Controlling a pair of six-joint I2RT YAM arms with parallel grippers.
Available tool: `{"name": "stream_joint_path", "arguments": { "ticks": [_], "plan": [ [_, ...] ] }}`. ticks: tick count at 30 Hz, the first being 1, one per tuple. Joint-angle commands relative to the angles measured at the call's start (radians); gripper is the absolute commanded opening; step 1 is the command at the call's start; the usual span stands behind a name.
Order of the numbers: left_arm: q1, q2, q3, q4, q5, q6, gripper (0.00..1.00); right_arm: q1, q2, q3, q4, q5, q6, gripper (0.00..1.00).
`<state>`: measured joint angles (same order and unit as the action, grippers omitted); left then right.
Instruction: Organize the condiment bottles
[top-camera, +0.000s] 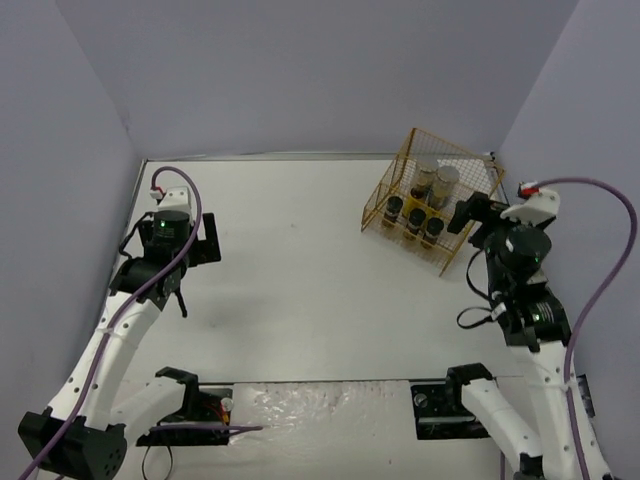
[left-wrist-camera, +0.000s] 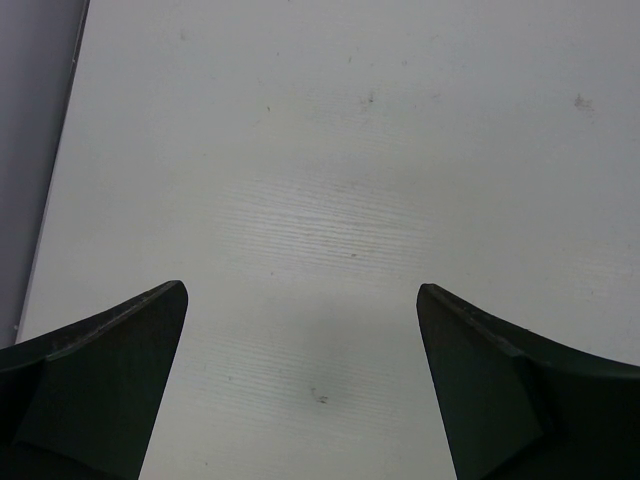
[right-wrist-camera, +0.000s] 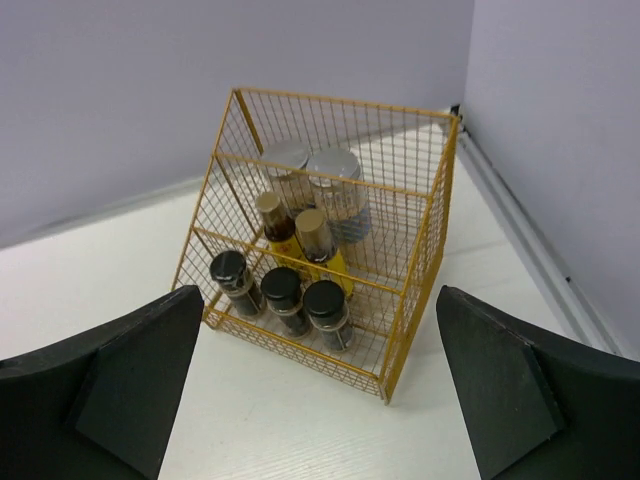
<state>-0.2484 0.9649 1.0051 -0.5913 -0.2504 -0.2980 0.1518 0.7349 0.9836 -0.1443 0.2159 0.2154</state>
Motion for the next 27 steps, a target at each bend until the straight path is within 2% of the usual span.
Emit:
{"name": "stream_joint_path", "arguments": {
  "ticks": [1, 6, 12, 21, 27],
  "plan": [
    [0.008, -0.010, 0.082, 0.061, 0.013, 0.017, 0.97, 0.002, -0.193, -0.024, -0.044, 0.105, -0.019, 1.00],
    [0.006, -0.018, 0.136, 0.044, 0.015, 0.016, 0.97, 0.002, -0.411, -0.038, -0.132, 0.162, -0.113, 1.00],
    [0.005, -0.012, 0.162, 0.054, 0.017, 0.022, 0.97, 0.003, -0.591, -0.117, -0.149, 0.145, -0.156, 1.00],
    [0.005, -0.036, 0.065, 0.141, 0.022, 0.029, 0.97, 0.003, -0.727, -0.230, -0.141, 0.169, -0.122, 1.00],
    [0.005, -0.068, 0.029, 0.173, 0.037, 0.030, 0.97, -0.001, -0.716, -0.233, -0.139, 0.164, -0.116, 1.00]
  ]
}}
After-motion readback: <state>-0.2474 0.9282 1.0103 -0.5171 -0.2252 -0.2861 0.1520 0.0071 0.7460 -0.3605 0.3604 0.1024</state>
